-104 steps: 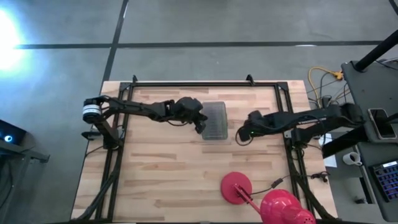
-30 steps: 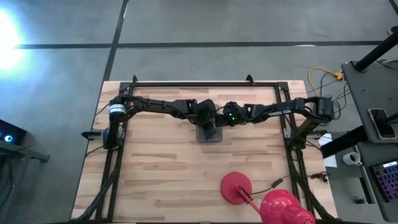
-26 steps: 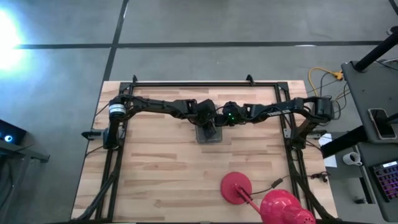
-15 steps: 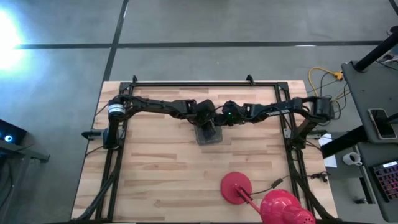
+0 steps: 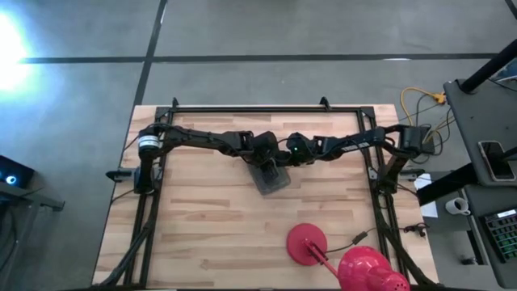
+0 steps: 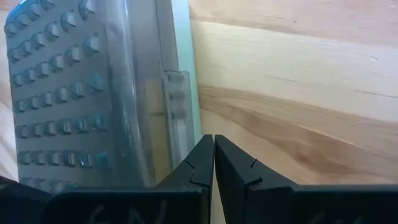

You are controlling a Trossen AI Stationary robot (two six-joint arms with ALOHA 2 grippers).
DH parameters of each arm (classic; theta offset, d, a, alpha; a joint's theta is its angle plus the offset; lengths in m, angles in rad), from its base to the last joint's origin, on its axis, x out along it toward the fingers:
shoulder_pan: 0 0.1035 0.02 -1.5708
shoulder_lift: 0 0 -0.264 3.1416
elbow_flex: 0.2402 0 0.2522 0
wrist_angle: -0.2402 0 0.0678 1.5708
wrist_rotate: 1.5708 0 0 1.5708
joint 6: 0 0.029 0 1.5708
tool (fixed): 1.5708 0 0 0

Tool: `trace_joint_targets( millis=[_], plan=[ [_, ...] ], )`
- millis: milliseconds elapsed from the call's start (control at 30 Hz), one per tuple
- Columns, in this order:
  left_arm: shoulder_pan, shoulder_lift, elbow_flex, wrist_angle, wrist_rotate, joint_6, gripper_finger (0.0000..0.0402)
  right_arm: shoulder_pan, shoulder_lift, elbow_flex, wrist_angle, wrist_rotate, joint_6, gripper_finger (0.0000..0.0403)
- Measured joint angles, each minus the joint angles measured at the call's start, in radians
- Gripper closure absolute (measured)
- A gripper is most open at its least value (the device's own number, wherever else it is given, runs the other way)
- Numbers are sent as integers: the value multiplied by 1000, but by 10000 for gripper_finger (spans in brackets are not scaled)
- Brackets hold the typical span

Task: Pick & place school supplies into a supply box
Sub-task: Close the black supply box

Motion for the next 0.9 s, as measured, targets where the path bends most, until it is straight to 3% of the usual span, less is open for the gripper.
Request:
trace_joint_targets(
  millis=[100,233,367,600,733,900],
  plan=[
    [0,0,0,7,-2,17,401,0,-2,-8,-28,4,-5,394],
    [-4,-31,-1,17,-30,49,401,7,-13,-13,-97,87,15,394],
    [-16,-101,-9,-23,-123,84,401,6,-37,-14,-102,140,8,394],
    [-29,-229,-30,-113,-165,54,401,5,-88,-11,-121,224,12,394],
    [-55,-274,-105,-124,-246,15,401,6,-91,22,-114,215,-18,394],
    [-70,-273,-244,-91,-240,-67,401,6,-64,72,-118,195,-45,394]
  ],
)
